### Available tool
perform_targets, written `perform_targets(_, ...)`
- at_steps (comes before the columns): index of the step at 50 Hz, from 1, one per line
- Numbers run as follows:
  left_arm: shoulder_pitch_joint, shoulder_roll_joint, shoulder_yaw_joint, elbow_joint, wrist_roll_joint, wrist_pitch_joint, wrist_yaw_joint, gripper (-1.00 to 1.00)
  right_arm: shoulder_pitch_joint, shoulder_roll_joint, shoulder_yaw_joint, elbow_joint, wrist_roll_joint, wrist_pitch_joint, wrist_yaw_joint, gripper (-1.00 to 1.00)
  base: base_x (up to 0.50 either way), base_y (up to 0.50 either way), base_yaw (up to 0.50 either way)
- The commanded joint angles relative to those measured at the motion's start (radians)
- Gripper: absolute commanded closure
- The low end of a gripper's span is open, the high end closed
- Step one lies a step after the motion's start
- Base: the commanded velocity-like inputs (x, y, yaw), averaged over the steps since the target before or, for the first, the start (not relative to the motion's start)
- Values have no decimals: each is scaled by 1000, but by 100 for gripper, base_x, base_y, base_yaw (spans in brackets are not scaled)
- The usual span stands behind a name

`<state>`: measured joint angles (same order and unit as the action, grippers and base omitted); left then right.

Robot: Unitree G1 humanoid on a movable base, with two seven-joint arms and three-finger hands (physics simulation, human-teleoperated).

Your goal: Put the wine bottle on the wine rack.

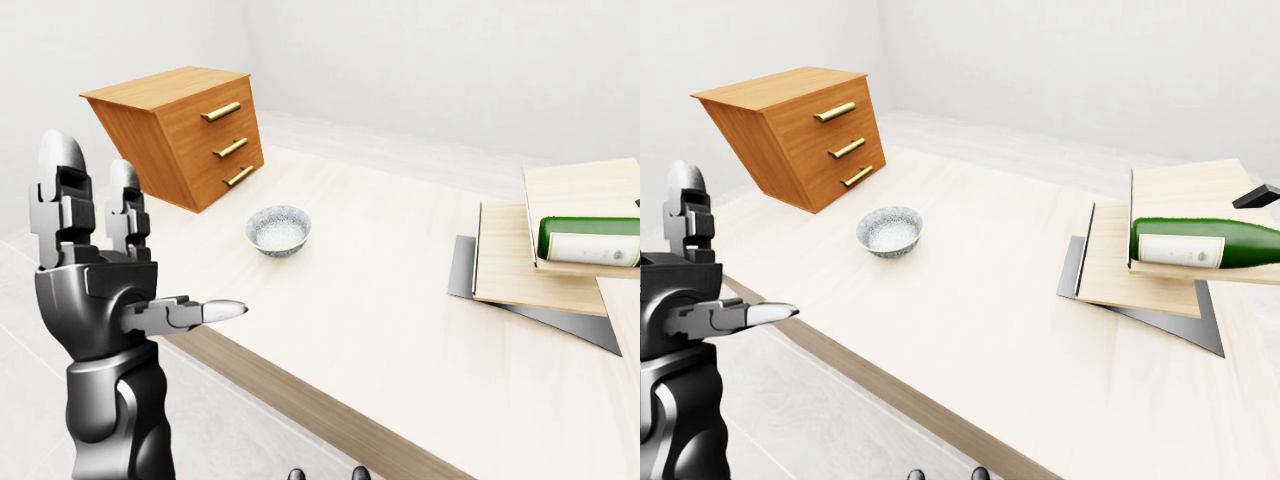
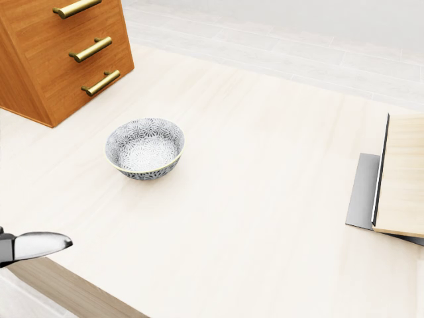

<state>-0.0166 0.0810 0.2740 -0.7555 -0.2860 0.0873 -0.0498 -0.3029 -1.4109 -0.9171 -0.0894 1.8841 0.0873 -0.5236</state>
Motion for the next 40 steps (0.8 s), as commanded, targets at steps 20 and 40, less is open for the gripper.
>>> perform_targets(20,11,-2,7,-74,-23,0,7,-100,-54,-81,71,-195,88,0,0,-100,0,0,0)
perform_targets(40,27,-8,20,-53,-29,0,-6,-100,8,-147,-22,-325,88,0,0,-100,0,0,0)
